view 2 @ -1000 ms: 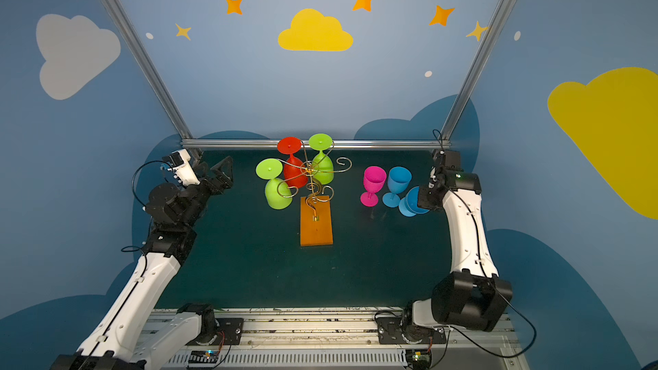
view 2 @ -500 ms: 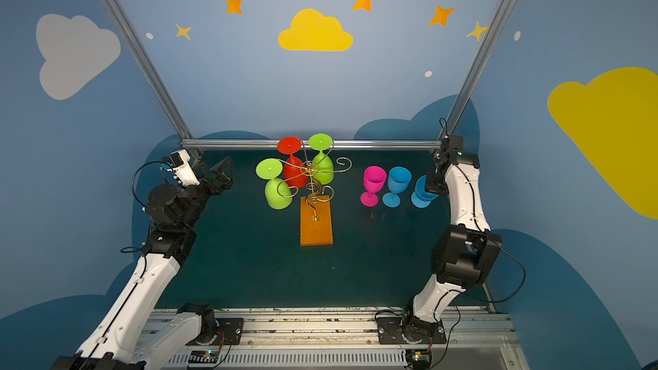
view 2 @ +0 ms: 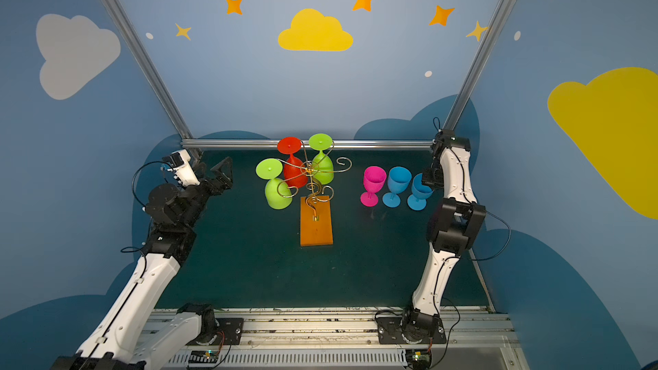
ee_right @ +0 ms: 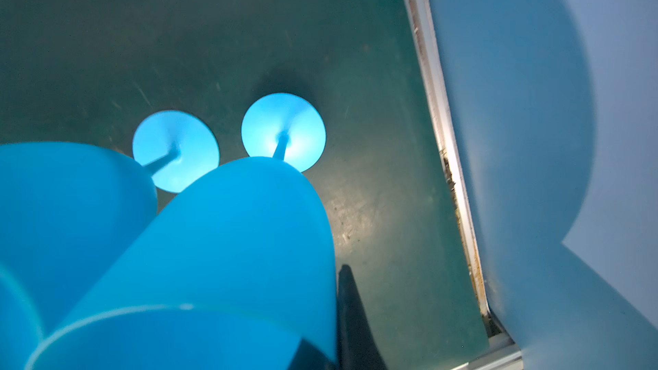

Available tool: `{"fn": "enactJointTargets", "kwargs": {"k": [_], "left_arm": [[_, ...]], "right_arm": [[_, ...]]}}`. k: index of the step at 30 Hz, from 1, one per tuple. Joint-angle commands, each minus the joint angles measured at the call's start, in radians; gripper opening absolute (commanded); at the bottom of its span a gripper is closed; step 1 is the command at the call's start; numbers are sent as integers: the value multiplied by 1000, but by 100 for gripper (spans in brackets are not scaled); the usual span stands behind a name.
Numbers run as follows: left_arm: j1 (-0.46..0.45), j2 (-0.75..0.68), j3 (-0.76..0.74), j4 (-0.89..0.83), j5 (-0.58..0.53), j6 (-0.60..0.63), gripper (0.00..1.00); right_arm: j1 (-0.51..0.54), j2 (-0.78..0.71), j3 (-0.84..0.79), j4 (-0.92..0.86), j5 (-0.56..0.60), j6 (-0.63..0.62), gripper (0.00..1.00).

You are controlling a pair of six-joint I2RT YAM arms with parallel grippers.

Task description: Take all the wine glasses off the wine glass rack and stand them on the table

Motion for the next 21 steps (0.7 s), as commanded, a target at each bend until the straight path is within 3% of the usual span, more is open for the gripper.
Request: {"fn": "enactJointTargets", "kwargs": {"k": [1,8,12,21], "left_arm": [[0,-3,-6,-1,-9,10,100],[1,-3,-5,-2,-9,13,100],[1,-4,-5,-2,-9,14,100],[0,-2,-6,-3,-9,15,100]], "right_arm": [[-2,7,58,-56,-30,20,0],[-8,61,98,-76,-52,27,4],[-8,72,121,-83,-63,29,18],[-18,0,135,-77,-96,33,35]]}}
